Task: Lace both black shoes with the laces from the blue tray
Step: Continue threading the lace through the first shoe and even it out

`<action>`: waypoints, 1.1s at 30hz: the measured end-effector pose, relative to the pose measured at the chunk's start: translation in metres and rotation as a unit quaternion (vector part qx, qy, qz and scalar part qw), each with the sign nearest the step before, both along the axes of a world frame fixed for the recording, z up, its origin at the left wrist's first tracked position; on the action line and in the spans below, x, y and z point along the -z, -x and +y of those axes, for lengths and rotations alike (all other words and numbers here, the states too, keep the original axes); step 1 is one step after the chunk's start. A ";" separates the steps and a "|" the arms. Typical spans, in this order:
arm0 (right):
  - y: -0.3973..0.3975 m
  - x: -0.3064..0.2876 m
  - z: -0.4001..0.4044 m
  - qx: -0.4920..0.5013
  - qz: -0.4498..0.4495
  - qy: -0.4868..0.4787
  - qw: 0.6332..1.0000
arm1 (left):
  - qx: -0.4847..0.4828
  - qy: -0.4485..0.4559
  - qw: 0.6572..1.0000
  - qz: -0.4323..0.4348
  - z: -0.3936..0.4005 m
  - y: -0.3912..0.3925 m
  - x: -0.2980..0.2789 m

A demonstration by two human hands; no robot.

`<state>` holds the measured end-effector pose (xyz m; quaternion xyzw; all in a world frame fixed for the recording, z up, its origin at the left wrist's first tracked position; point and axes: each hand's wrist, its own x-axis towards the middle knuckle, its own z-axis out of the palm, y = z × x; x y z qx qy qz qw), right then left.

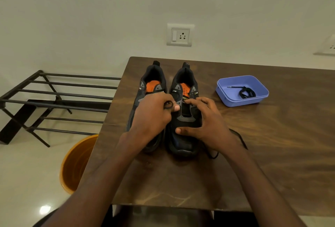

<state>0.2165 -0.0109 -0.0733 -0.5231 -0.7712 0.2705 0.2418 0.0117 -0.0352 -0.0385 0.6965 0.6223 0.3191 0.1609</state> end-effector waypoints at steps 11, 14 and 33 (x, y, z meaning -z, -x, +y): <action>0.005 -0.017 -0.007 0.042 0.031 0.045 0.998 | -0.064 -0.015 0.998 0.004 -0.024 0.010 -0.047; 0.004 -0.026 -0.008 0.084 0.048 0.055 0.994 | -0.096 0.095 0.971 0.195 -0.033 0.003 -0.050; -0.005 -0.076 -0.035 0.026 0.184 0.171 0.968 | 0.033 0.189 0.963 -0.189 -0.023 -0.007 -0.054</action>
